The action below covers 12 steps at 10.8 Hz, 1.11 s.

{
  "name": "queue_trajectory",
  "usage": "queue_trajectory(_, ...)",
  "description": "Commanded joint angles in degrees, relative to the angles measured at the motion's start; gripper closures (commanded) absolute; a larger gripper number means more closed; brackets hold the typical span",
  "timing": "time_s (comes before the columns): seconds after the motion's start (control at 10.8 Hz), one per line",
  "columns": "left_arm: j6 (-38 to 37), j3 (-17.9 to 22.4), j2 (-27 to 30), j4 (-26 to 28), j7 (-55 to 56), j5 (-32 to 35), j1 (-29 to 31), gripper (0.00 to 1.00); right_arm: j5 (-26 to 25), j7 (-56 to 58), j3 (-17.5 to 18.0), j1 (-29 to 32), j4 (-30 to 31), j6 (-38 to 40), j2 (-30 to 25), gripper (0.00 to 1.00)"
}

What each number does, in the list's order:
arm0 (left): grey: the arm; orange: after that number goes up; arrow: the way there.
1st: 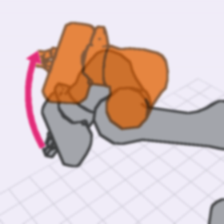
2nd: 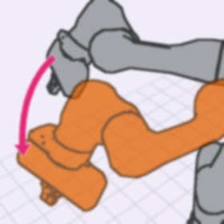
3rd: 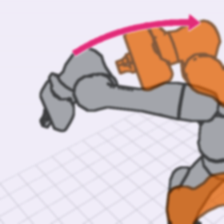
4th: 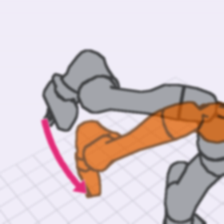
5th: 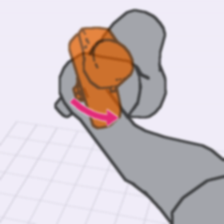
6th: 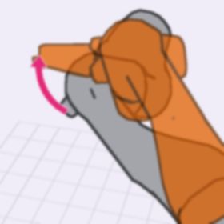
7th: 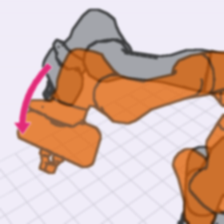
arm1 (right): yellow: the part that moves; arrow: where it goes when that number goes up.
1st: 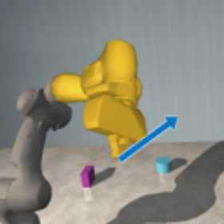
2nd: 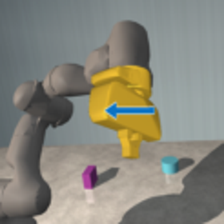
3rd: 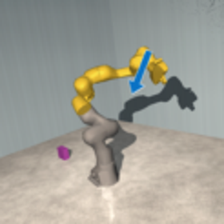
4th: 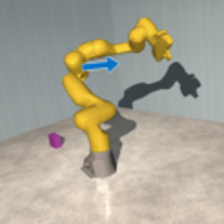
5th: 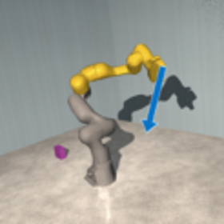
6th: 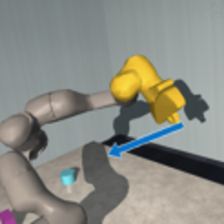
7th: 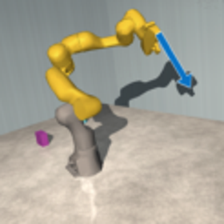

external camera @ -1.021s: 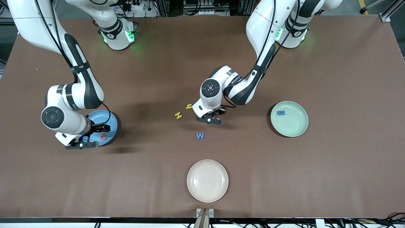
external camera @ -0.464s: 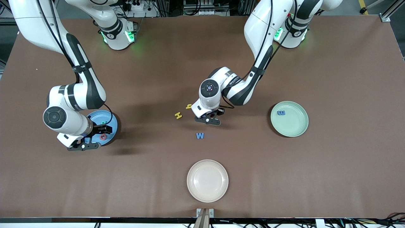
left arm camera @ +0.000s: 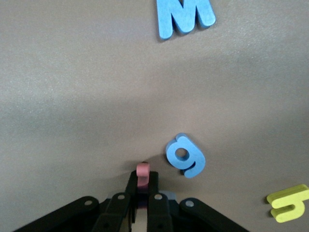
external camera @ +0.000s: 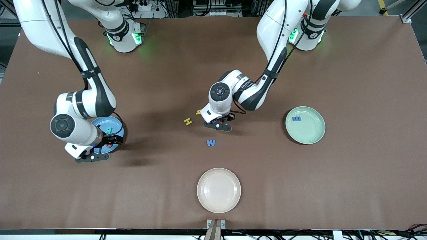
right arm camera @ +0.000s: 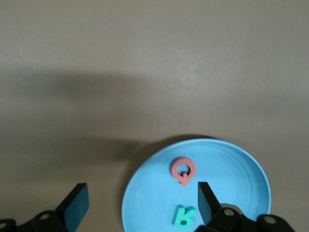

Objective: Sort uppercase to blue plate, lowercase to green plate
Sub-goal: 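Grasp the pink letter with the left gripper while the right gripper withdraws, then carry the pink letter to the green plate while the right gripper lowers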

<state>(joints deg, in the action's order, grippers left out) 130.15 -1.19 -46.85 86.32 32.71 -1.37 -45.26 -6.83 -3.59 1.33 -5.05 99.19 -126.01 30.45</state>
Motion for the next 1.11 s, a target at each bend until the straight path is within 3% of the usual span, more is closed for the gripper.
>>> queue_trajectory(0.0,0.28,0.75,-0.35,-0.54,-1.6,-0.48,-0.44,1.0,1.03,-1.06,0.07,-1.35,-4.52,0.77,2.59,0.0)
queue_trajectory(0.28,-0.07,0.58,3.06,2.87,-3.52,-0.56,1.66,1.0,0.94,-5.89,0.07,-4.52,-4.79,0.77,3.12,0.0)
queue_trajectory(0.46,-3.12,-0.03,7.88,8.13,-6.41,-1.0,4.55,1.0,1.03,-7.13,0.16,-6.63,-6.8,0.68,4.26,0.0)
queue_trajectory(0.84,-7.53,-6.35,20.11,24.56,-14.59,-0.92,16.04,1.0,0.77,-12.03,1.13,-15.92,-19.97,1.56,13.65,0.0)
queue_trajectory(1.02,-13.48,-7.33,21.79,27.84,-18.36,-0.3,21.24,1.0,3.38,-18.18,1.04,-20.68,-25.33,1.47,18.48,0.0)
